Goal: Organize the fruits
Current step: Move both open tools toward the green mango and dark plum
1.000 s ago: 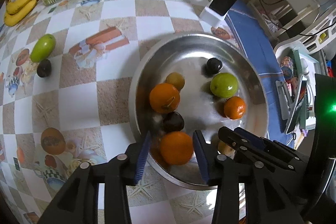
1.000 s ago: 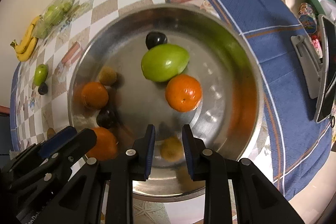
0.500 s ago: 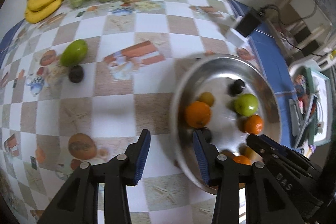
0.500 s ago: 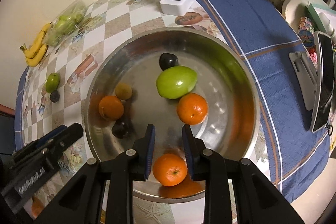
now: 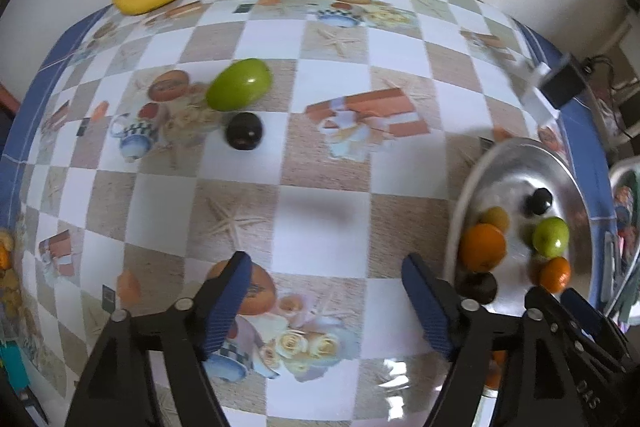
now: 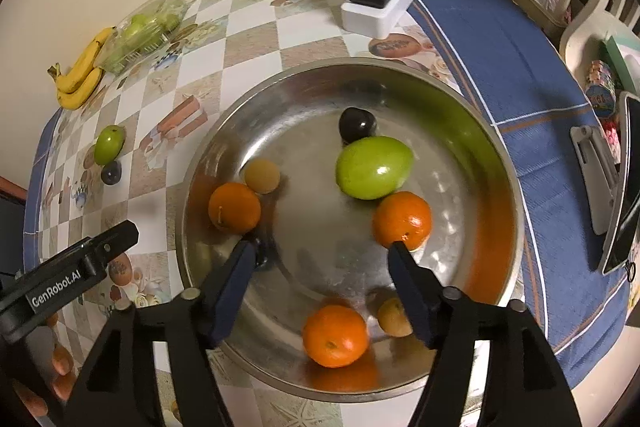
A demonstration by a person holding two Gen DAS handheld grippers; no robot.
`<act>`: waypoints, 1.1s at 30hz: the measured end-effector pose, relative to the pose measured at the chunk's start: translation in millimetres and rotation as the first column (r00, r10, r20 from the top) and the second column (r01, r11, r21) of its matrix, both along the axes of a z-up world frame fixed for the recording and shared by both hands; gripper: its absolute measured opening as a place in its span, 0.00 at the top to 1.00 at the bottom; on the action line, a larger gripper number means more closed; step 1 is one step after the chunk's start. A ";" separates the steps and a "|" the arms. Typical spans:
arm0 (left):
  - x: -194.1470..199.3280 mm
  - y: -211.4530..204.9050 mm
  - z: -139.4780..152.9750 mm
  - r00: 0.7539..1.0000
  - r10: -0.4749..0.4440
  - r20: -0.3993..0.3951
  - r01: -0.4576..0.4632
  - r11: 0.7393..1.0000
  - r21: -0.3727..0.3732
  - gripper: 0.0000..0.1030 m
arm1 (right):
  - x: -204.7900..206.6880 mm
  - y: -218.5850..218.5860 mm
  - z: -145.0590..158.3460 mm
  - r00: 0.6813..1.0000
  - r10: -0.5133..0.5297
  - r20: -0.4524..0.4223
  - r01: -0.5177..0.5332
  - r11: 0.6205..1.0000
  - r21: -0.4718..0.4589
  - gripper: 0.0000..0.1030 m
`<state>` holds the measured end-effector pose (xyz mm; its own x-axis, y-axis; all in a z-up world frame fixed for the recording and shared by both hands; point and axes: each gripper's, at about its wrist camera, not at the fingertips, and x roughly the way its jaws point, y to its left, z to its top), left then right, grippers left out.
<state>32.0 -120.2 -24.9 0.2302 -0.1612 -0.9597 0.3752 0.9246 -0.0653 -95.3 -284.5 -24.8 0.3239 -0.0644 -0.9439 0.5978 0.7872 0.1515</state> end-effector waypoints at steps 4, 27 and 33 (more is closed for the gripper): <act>4.1 6.1 0.6 1.000 0.024 0.012 -0.024 1.000 0.005 0.09 | 3.8 2.8 -0.7 1.000 0.012 0.001 -0.012 1.000 -0.009 0.21; 26.4 33.9 2.8 0.996 0.081 0.038 -0.081 0.997 -0.002 0.00 | 18.8 16.4 -1.2 1.000 0.025 0.007 -0.024 0.997 -0.067 0.01; 35.2 44.3 6.0 0.994 0.088 0.061 -0.089 0.996 0.001 0.00 | 24.2 20.7 1.5 1.000 0.018 0.021 -0.017 0.997 -0.080 0.01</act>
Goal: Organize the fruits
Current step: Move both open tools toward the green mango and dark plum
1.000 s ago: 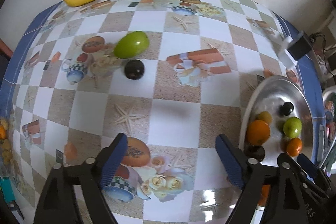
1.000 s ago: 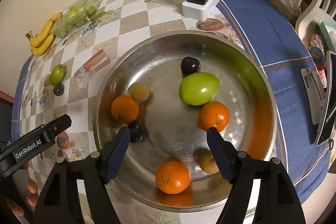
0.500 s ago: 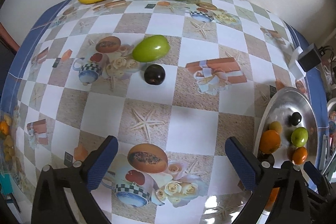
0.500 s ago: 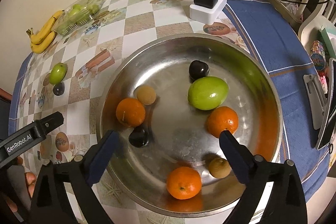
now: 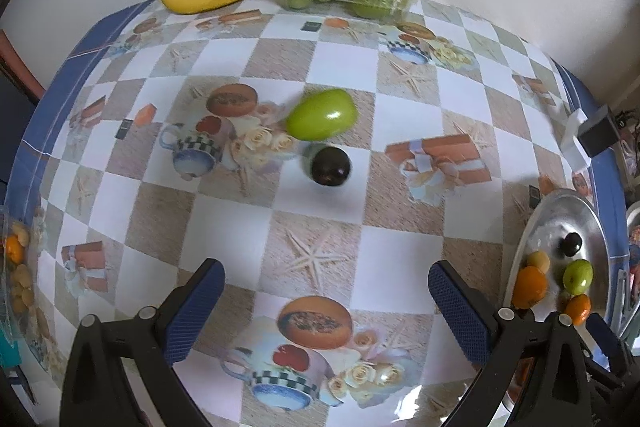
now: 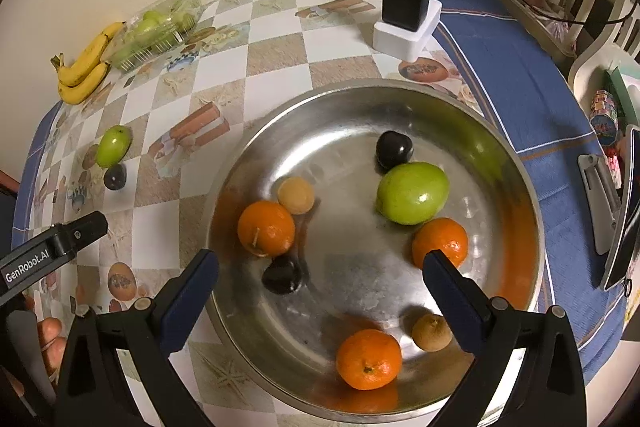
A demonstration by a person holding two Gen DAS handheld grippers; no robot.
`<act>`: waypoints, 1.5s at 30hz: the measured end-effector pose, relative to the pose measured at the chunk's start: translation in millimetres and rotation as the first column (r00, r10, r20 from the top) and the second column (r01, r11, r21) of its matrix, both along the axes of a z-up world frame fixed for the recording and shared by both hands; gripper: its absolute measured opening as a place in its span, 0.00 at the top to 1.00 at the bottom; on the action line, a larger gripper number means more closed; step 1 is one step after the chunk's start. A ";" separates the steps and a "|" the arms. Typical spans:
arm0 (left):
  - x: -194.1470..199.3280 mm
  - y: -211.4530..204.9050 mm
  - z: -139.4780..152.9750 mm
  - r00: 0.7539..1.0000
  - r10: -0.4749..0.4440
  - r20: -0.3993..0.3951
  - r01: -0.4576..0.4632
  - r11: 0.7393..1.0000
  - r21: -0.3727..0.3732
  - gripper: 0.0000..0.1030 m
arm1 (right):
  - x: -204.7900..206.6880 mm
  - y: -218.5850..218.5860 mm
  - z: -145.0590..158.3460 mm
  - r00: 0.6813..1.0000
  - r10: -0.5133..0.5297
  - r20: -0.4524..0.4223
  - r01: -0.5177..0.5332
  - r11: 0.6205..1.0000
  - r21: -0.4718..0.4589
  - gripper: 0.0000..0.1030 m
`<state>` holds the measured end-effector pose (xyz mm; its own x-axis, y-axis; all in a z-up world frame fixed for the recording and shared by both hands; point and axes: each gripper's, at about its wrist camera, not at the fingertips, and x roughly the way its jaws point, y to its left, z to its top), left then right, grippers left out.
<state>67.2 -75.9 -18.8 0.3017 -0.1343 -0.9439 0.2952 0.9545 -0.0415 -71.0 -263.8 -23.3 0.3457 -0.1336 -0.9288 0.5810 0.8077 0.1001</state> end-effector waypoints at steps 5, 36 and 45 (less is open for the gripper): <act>8.6 10.5 3.9 1.000 -0.004 0.029 0.004 1.000 0.011 0.00 | 6.6 5.5 5.1 1.000 -0.001 0.021 0.002 1.000 -0.018 0.01; 89.3 132.6 -3.1 0.979 0.193 0.066 -0.192 0.981 -0.026 0.00 | 111.1 98.7 18.6 0.978 0.170 0.122 -0.165 0.985 -0.051 0.01; 101.7 126.3 -16.6 0.982 0.186 0.029 -0.185 0.983 -0.018 0.00 | 143.8 109.7 -2.4 0.978 0.189 0.087 -0.187 0.982 -0.027 0.01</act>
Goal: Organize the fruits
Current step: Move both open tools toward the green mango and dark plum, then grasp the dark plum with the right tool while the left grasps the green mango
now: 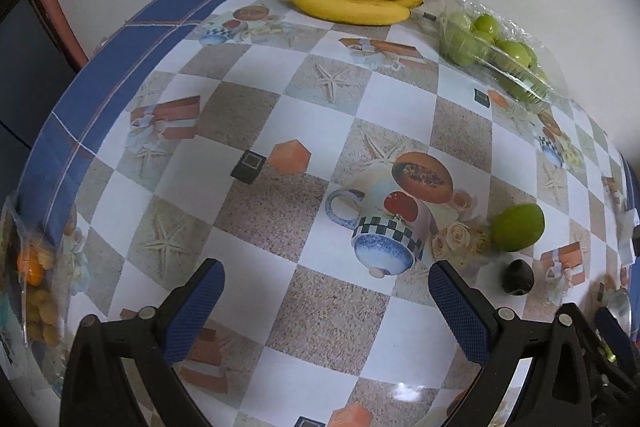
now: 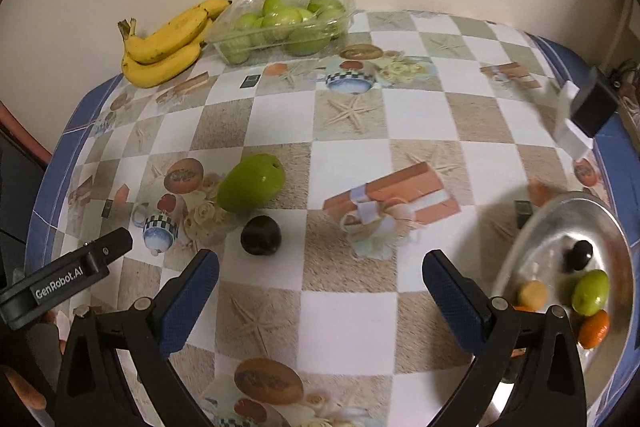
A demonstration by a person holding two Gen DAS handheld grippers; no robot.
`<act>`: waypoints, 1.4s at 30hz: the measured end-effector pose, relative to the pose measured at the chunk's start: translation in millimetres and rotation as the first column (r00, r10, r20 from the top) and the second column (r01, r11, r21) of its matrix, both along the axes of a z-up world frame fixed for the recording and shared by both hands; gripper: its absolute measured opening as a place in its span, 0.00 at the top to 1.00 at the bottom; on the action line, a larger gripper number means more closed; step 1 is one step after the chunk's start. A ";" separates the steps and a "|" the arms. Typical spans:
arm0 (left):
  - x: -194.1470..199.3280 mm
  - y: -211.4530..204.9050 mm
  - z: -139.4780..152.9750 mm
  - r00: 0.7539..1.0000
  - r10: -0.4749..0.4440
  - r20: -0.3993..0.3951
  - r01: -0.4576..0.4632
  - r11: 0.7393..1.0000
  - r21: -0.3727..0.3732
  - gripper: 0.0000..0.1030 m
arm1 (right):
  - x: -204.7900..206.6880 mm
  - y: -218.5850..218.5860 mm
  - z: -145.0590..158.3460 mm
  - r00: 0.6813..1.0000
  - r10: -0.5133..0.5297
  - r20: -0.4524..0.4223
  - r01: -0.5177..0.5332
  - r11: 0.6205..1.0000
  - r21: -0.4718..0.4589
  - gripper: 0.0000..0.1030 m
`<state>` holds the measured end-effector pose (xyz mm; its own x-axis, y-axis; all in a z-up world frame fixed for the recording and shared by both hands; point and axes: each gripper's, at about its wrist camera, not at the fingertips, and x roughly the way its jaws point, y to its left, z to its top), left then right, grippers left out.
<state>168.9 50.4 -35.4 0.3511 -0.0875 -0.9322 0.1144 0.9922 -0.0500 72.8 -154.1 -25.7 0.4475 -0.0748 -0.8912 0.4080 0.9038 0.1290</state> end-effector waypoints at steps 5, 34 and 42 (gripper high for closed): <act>5.9 -4.8 -8.1 1.000 -0.005 -0.020 0.005 1.000 0.001 0.00 | 13.4 4.5 -7.6 1.000 0.017 -0.012 -0.017 1.000 -0.005 0.01; 23.2 -14.6 -16.9 0.999 0.013 -0.053 -0.015 0.999 -0.048 0.09 | 44.9 25.0 -33.6 0.993 0.105 -0.058 -0.104 0.994 0.032 0.70; 20.6 -16.5 -10.7 0.999 0.011 -0.044 -0.013 0.999 -0.048 0.10 | 43.9 23.7 -29.3 0.993 0.105 -0.054 -0.103 0.994 0.042 0.71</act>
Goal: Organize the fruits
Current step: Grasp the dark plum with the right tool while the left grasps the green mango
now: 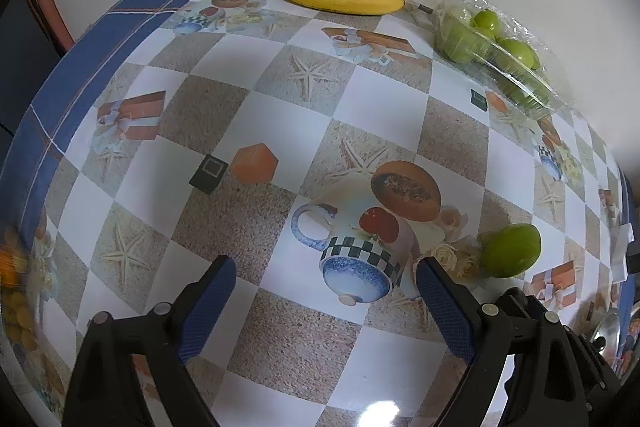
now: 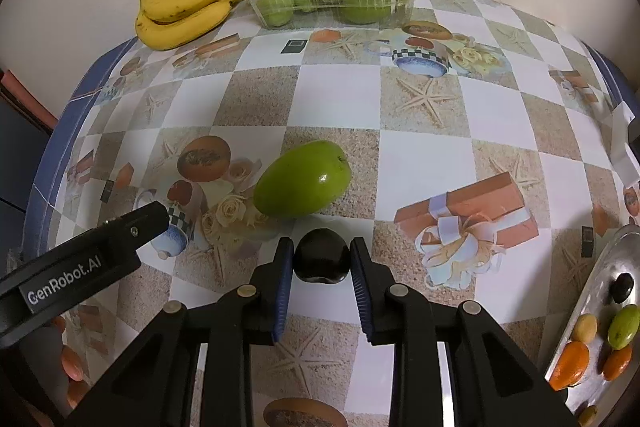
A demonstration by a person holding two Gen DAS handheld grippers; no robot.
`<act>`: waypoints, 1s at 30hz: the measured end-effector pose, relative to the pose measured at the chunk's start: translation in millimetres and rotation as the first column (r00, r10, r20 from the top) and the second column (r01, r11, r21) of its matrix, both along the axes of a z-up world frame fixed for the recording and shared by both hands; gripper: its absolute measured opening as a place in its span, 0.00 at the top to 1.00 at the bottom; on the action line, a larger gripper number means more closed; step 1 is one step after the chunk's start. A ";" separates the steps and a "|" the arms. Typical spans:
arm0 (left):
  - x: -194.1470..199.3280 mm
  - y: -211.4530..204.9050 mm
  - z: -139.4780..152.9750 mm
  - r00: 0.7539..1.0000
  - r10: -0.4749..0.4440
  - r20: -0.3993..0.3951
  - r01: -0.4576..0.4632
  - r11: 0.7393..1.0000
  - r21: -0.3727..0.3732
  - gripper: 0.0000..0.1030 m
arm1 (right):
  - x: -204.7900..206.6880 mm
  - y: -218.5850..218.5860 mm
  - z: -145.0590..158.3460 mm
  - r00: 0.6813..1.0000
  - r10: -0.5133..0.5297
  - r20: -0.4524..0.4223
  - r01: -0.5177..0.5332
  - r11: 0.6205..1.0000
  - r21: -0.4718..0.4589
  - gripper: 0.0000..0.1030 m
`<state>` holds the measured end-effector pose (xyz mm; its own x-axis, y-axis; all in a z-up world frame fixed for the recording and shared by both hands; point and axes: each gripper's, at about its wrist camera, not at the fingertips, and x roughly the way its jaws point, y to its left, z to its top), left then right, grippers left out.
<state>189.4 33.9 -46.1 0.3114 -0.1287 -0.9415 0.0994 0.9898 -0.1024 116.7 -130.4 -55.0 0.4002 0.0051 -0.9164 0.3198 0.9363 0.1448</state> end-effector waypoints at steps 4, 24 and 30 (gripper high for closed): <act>-0.9 -3.4 3.8 1.000 -0.012 0.010 0.012 1.000 -0.003 0.10 | -2.7 -7.1 6.3 1.000 -0.014 0.010 0.014 1.000 0.003 0.71; -14.8 -70.0 21.2 0.975 -0.199 0.099 0.207 0.976 -0.070 0.16 | -30.1 -86.0 25.5 0.981 -0.190 0.044 0.189 0.981 0.035 0.71; -18.2 -92.1 19.0 0.960 -0.253 0.116 0.262 0.963 -0.070 0.19 | -33.6 -95.7 25.9 0.978 -0.206 0.047 0.203 0.978 0.050 0.71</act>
<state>171.2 -58.1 -27.1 0.3543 -0.2946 -0.8875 0.3646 0.9175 -0.1590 83.1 -226.0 -29.2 0.4438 -0.0413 -0.8952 0.4947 0.8442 0.2063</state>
